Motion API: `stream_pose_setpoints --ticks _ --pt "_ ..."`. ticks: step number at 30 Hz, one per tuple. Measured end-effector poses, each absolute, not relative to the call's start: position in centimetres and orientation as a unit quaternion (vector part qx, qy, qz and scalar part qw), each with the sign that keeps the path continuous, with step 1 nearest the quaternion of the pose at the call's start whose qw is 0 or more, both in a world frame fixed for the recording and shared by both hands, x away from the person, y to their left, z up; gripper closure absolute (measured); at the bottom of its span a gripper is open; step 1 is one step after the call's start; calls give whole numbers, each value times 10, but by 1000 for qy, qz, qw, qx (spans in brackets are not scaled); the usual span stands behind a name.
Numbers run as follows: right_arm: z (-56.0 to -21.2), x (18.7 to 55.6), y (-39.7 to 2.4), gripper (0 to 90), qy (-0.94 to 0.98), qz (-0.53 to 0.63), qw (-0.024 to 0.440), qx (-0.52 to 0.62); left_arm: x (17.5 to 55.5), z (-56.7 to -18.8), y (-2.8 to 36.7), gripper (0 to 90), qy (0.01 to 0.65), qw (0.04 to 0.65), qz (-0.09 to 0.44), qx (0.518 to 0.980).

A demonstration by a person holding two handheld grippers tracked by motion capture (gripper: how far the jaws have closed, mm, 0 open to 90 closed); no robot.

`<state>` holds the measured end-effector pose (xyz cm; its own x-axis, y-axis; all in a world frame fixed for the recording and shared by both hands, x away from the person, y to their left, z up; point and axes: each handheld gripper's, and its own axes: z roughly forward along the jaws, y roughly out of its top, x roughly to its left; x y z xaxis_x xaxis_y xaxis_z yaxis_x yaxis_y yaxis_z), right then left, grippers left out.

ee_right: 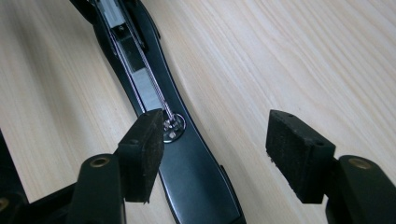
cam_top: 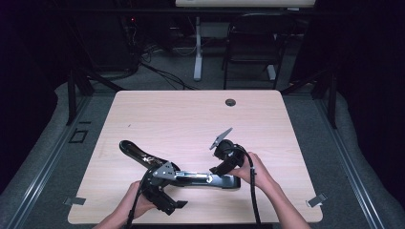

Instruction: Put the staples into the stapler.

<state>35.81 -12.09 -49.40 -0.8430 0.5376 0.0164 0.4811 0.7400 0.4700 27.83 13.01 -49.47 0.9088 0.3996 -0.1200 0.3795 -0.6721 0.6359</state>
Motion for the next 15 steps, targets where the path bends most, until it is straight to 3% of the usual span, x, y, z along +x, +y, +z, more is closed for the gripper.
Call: stream_pose_setpoints --ticks 3,4,7,9,15 --pt "-496 352 -128 334 925 239 72 287 279 -492 130 0 217 348 19 912" --pt "-503 349 -127 331 906 280 102 299 280 -491 131 0 218 350 21 911" --pt "-506 343 -132 311 901 287 108 308 279 -490 131 0 220 350 25 910" --pt "-502 339 -137 304 914 251 87 307 278 -490 133 0 223 353 29 908" --pt "-505 332 -142 304 904 257 105 324 276 -492 143 0 235 354 25 905"
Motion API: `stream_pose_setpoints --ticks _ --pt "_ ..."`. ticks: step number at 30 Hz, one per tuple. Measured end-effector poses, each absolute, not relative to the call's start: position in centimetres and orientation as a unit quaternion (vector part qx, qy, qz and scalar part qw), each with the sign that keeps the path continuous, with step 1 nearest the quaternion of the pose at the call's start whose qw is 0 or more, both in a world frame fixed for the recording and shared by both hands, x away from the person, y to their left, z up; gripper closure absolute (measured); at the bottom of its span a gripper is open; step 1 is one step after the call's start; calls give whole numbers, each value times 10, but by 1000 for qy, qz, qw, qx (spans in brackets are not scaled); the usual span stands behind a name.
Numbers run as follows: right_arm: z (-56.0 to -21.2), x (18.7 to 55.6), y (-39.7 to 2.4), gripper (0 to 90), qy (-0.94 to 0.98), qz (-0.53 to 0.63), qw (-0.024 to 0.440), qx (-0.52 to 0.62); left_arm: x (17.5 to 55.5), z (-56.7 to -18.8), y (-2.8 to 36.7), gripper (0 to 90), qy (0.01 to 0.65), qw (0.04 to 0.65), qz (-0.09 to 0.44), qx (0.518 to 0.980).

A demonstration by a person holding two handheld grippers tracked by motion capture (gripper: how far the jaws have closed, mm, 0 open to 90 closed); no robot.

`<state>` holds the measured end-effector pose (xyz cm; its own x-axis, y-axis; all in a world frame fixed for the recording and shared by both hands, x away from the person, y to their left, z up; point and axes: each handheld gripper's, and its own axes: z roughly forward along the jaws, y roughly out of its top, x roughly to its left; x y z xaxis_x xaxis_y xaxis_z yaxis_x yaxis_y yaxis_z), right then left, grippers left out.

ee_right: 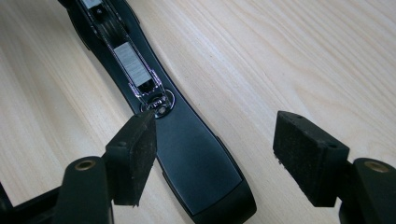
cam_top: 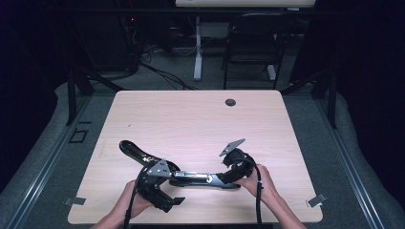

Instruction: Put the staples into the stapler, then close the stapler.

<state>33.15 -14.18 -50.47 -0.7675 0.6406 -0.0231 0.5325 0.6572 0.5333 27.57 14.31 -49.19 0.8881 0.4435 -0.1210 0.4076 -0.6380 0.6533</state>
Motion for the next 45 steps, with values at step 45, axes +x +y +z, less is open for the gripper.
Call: stream_pose_setpoints --ticks 45 --pt "-484 322 -143 280 853 301 168 391 286 -496 256 99 390 344 82 850"
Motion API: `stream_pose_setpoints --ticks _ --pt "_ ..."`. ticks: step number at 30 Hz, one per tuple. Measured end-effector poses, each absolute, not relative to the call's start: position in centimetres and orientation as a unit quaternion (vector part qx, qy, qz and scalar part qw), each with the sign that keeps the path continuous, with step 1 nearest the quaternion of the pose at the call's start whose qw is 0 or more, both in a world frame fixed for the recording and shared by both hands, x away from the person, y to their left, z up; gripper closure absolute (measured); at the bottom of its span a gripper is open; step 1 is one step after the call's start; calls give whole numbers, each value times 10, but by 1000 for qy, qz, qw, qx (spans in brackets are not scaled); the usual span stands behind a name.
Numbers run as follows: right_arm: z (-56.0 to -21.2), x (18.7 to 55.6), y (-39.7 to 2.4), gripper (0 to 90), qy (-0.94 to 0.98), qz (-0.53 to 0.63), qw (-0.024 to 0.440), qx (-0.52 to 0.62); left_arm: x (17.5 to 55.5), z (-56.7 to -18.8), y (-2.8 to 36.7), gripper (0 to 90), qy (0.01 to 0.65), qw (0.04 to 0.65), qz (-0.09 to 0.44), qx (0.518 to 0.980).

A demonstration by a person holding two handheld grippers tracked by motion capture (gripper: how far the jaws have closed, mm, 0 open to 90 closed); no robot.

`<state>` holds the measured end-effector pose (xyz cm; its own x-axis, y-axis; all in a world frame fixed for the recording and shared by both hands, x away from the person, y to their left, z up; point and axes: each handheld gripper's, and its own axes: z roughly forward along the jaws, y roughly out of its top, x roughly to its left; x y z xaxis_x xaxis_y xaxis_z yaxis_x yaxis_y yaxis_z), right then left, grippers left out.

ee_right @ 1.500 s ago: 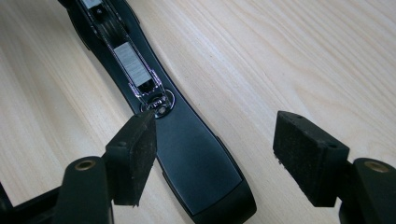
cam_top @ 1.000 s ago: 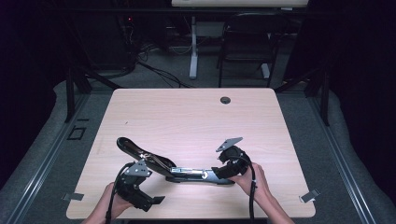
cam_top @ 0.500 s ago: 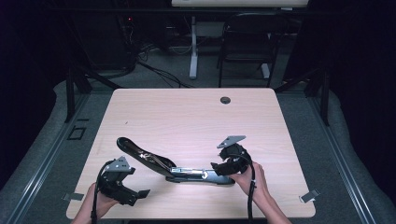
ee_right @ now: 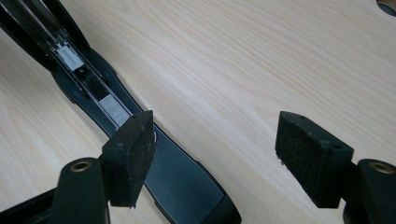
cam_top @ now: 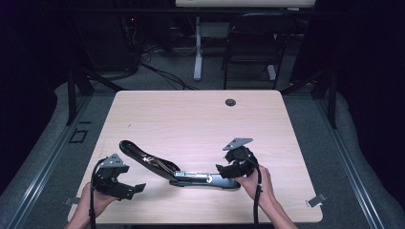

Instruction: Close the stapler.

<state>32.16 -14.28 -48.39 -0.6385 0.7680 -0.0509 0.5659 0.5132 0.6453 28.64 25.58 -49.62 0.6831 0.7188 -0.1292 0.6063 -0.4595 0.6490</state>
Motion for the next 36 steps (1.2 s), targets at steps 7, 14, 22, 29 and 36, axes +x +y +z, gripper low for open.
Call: stream_pose_setpoints --ticks 7,14,22,29,36 --pt "-483 323 -145 275 852 301 169 394 292 -492 269 418 418 354 102 830" --pt "-484 324 -145 275 849 303 175 396 299 -480 270 774 433 404 153 792" --pt "-480 322 -146 292 843 305 186 402 299 -469 267 889 432 433 194 766" --pt "-478 321 -144 309 837 308 198 406 295 -464 265 900 429 442 195 763" --pt "-468 318 -136 633 837 330 211 382 296 -461 261 900 427 444 193 764"
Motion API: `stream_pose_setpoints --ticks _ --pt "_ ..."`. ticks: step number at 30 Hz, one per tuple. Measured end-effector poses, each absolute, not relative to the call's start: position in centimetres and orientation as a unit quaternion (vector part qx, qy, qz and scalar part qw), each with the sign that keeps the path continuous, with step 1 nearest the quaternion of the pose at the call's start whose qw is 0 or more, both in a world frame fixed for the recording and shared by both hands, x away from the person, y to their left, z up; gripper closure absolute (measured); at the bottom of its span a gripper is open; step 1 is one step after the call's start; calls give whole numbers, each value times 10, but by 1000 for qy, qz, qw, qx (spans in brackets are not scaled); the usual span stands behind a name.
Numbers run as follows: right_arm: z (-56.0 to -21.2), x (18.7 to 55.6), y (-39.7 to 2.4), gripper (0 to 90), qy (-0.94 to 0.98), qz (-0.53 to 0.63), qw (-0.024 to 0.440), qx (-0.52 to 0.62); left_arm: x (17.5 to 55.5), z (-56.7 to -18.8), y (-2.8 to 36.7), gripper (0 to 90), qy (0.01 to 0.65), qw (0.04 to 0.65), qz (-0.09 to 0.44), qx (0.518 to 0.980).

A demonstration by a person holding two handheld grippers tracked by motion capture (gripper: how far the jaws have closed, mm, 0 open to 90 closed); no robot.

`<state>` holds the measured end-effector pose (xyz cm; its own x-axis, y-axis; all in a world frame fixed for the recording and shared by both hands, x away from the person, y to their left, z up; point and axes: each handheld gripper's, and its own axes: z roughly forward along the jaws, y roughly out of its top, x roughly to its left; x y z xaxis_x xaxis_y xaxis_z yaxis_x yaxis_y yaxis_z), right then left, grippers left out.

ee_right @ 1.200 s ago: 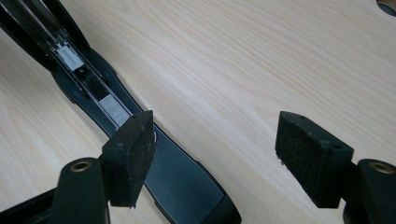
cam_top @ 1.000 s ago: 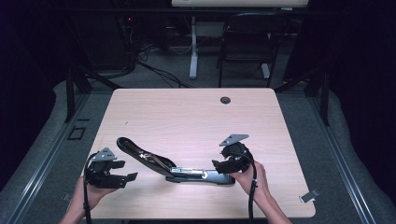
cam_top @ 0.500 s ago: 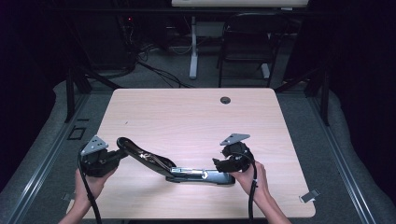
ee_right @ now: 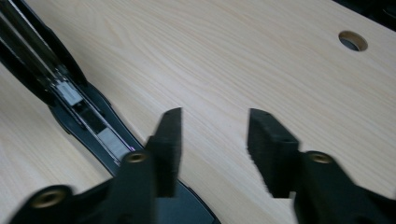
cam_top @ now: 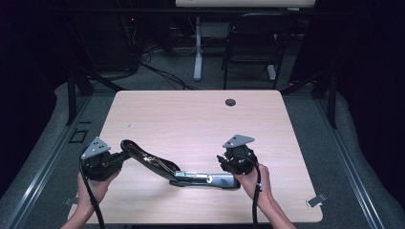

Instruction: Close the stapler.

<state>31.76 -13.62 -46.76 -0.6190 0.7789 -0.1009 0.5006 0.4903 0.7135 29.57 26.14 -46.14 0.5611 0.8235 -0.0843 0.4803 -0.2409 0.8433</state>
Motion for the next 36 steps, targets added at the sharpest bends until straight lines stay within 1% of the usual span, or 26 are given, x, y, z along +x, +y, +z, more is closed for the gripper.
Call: stream_pose_setpoints --ticks 2,4,8,17,36 --pt "-465 317 -133 748 837 333 214 377 296 -461 261 900 427 443 193 765" --pt "-463 316 -128 819 840 339 214 367 296 -461 261 900 427 445 194 763" --pt "-461 317 -118 887 841 346 213 358 296 -461 260 900 427 449 193 761" --pt "-458 319 -99 900 839 366 207 346 296 -459 257 900 428 456 187 757" --pt "-447 317 -77 900 829 397 198 340 300 -452 226 900 398 472 178 766"
